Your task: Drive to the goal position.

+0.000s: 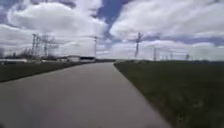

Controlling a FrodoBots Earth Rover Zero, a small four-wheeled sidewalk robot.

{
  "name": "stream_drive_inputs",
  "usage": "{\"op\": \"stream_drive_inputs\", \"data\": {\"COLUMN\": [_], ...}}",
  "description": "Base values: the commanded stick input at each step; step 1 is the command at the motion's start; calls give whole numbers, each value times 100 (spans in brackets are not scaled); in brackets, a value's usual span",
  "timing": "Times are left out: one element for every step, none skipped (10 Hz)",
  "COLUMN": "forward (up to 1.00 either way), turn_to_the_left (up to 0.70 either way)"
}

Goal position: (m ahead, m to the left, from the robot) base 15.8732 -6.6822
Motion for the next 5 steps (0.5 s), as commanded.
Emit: {"op": "stream_drive_inputs", "data": {"forward": [100,100,100,100,100], "turn_to_the_left": [12,9,0,0,0]}}
